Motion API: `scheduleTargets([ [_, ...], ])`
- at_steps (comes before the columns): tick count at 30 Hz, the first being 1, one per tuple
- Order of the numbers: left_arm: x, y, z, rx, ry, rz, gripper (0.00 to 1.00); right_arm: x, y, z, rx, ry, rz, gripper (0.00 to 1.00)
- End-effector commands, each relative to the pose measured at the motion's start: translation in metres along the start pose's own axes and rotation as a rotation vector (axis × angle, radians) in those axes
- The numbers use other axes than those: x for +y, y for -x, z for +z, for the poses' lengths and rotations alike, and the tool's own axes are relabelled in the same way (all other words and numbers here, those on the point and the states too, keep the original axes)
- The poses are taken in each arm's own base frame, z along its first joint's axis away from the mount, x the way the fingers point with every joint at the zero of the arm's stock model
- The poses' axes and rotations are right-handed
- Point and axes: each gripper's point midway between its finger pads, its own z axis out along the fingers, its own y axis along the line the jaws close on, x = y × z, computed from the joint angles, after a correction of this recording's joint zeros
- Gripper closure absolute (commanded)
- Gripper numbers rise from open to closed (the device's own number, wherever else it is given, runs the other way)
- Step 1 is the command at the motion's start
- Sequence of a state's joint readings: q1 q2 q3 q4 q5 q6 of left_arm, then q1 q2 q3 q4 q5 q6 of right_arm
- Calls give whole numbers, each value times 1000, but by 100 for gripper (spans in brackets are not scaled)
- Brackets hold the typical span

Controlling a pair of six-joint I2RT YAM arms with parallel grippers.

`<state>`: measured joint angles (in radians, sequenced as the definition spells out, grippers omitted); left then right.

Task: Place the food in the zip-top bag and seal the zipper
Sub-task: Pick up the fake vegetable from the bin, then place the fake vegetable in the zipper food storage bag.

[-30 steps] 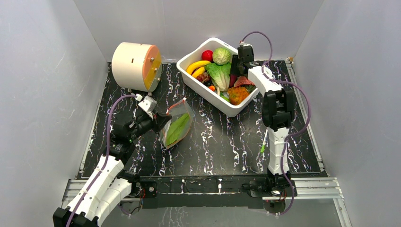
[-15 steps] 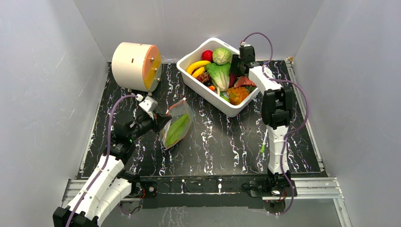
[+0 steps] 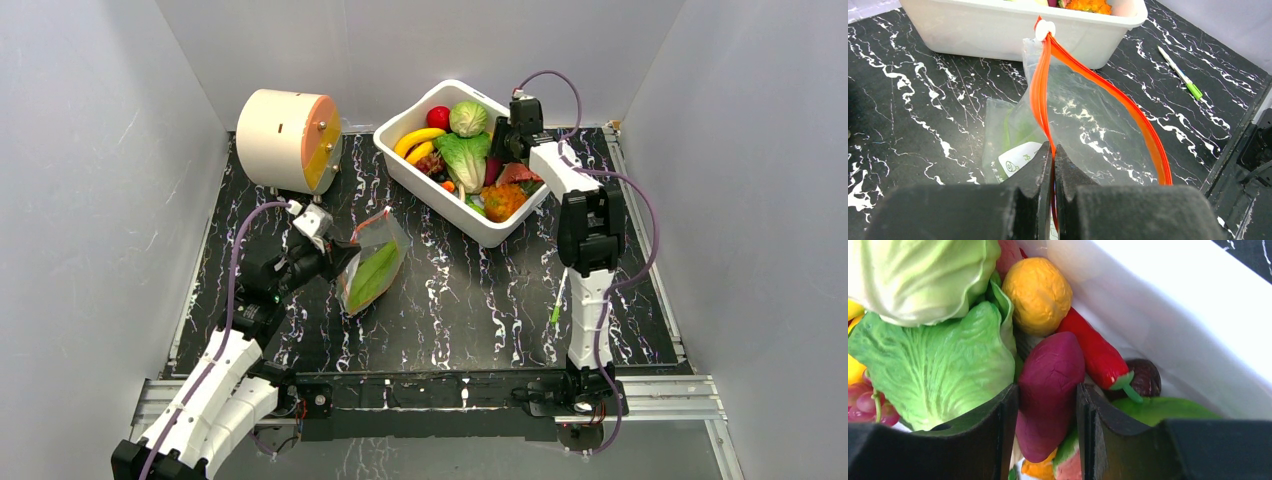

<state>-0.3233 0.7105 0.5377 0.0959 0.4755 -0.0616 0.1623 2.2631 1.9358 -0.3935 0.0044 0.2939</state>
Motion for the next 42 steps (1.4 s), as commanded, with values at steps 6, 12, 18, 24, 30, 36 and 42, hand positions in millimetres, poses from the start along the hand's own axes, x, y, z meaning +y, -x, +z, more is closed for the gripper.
scheduleTargets([
  [6,8,17,-5,-40,61,36,100,10,62,-73,-190,13,59,72],
  [12,9,15,-4,-38,69,19,100,11,56,-109,-216,28,92,72],
  [18,6,15,-5,-46,55,15,100,21,63,-155,-275,58,124,72],
  [24,1,19,-3,-59,34,-32,100,71,56,-214,-339,170,98,72],
  [30,-9,40,1,-69,-4,-140,100,124,38,-274,-373,339,91,72],
  [36,-17,63,9,-108,-55,-198,100,157,8,-322,-313,507,132,72],
  [42,-1,70,20,-143,-10,-141,100,197,-30,-353,-209,667,215,72],
])
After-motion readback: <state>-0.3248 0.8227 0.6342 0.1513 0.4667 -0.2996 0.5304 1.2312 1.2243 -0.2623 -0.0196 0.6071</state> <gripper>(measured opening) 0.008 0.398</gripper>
